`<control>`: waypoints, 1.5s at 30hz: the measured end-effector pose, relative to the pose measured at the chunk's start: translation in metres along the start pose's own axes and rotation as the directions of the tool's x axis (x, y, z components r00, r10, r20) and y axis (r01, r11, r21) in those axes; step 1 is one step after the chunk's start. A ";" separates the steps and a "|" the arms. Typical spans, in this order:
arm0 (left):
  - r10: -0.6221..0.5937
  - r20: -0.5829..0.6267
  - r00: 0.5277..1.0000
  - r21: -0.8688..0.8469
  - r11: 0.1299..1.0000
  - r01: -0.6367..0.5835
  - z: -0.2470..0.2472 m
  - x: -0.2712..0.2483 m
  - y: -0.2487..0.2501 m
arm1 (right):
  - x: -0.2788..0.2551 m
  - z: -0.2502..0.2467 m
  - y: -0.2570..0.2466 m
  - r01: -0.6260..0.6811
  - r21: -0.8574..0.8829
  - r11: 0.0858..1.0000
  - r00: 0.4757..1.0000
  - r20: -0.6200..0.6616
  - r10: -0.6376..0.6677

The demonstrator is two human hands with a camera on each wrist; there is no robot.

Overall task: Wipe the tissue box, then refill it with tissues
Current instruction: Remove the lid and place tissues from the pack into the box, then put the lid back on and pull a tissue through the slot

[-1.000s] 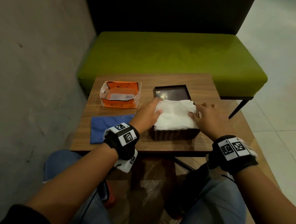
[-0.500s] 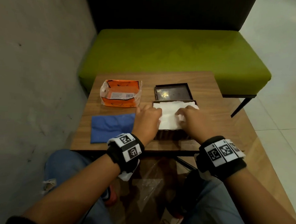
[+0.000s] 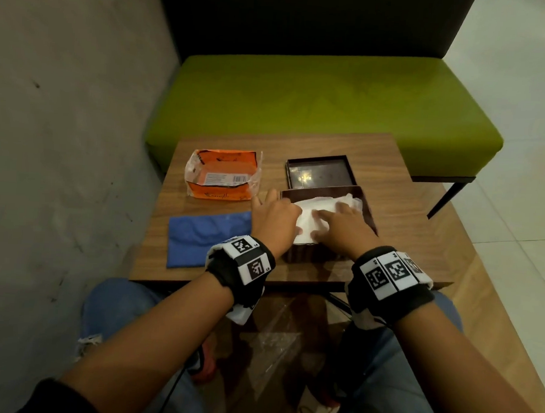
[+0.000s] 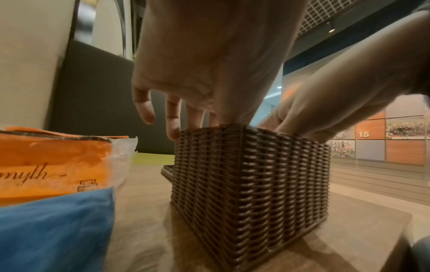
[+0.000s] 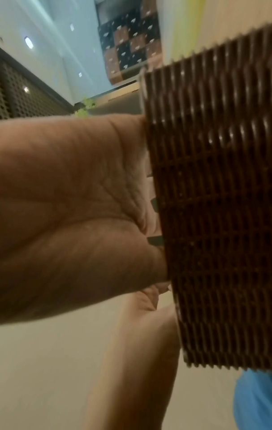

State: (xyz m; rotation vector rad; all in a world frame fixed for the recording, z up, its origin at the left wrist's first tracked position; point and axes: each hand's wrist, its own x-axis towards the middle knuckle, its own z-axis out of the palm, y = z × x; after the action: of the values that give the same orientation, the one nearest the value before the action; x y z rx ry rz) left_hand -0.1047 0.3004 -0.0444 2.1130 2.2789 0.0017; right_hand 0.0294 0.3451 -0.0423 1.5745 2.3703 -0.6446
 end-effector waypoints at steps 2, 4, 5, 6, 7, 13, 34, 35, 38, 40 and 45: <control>-0.011 0.059 0.998 -0.005 1.000 0.012 0.000 0.008 -0.001 | 0.004 0.000 0.000 -0.024 0.043 0.999 0.999 0.045 0.022; 0.008 0.101 0.995 -0.033 0.999 -0.004 -0.002 0.015 -0.002 | 0.006 0.000 0.001 -0.048 0.085 0.995 0.998 0.041 0.044; 0.025 0.087 0.996 -0.076 0.997 -0.019 -0.003 0.017 -0.003 | 0.007 0.000 0.003 -0.060 0.102 0.993 0.998 0.028 0.058; 0.029 0.027 0.999 -0.167 0.986 -0.025 -0.002 0.019 -0.007 | 0.009 0.001 0.005 -0.071 0.119 0.990 0.997 0.012 0.070; -0.013 -0.075 0.997 -0.304 0.953 -0.010 -0.001 0.019 -0.011 | 0.009 0.002 0.009 -0.078 0.133 0.988 0.997 -0.006 0.080; -0.174 -0.023 0.984 -0.708 0.698 0.107 0.015 0.056 -0.045 | 0.009 0.000 0.025 -0.063 0.178 0.982 0.997 -0.042 0.072; -0.163 -0.327 0.931 -0.583 0.810 -0.063 -0.022 0.089 -0.062 | -0.007 -0.022 0.020 0.045 0.143 0.989 0.978 -0.208 -0.014; -0.184 -0.383 0.905 -0.608 0.788 -0.097 -0.032 0.088 -0.064 | -0.008 -0.029 0.018 0.076 0.181 0.980 0.957 -0.289 -0.021; -0.238 -0.521 0.820 -0.649 0.734 -0.200 -0.062 0.075 -0.065 | -0.010 -0.043 0.013 0.173 0.361 0.916 0.884 -0.467 0.017; -0.328 -0.562 0.759 -0.746 0.598 -0.293 -0.079 0.064 -0.064 | -0.014 -0.046 0.014 0.211 0.451 0.867 0.836 -0.543 0.079; -0.422 -0.378 0.824 -0.912 0.324 -0.252 -0.078 0.045 -0.049 | -0.015 -0.043 0.025 0.346 0.586 0.733 0.720 -0.666 0.193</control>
State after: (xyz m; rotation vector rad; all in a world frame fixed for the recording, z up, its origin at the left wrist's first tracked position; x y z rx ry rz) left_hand -0.1589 0.3431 0.0314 1.3067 1.6828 1.7442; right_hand 0.0609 0.3613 -0.0037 2.3726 2.9463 -1.2498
